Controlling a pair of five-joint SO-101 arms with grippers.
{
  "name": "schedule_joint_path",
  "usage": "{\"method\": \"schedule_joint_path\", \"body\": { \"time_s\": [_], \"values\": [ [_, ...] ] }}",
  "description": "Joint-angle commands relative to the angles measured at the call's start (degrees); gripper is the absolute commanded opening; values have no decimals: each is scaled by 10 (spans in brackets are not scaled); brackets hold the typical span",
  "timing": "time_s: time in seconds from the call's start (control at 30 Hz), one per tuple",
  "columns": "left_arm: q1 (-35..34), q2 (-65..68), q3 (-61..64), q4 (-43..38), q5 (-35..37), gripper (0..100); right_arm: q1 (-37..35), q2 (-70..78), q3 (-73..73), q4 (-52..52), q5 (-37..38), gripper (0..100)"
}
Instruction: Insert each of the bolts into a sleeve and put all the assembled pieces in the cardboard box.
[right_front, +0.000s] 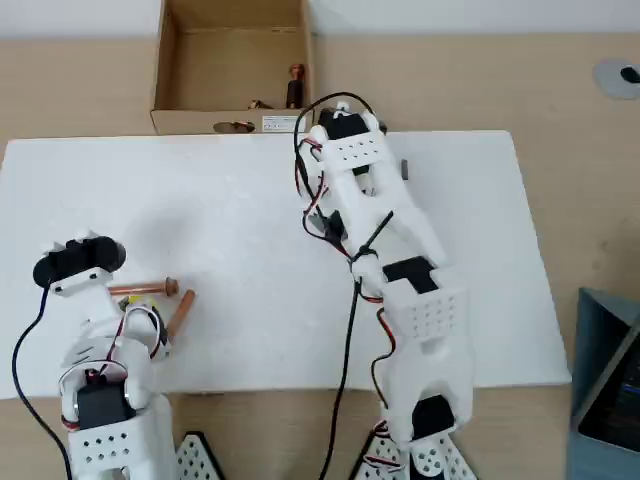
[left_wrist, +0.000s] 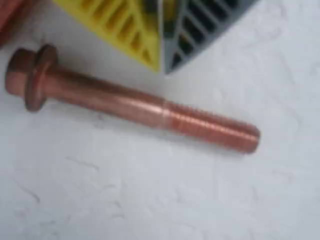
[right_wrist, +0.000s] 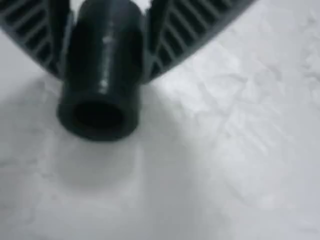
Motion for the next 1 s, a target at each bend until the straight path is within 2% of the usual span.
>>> {"method": "schedule_joint_path", "body": {
  "time_s": [0.0,0.47,0.67,0.97],
  "values": [
    [0,-5,-4,-5,-2,3,-7,-9,-32,12,5,10],
    [0,-5,-4,-5,-2,3,-4,-159,-163,138,80,10],
    [0,-5,-4,-4,-2,3,-4,-312,-90,138,104,10],
    [-6,-4,-5,-1,-3,4,29,-565,124,138,105,10]
  ]
}}
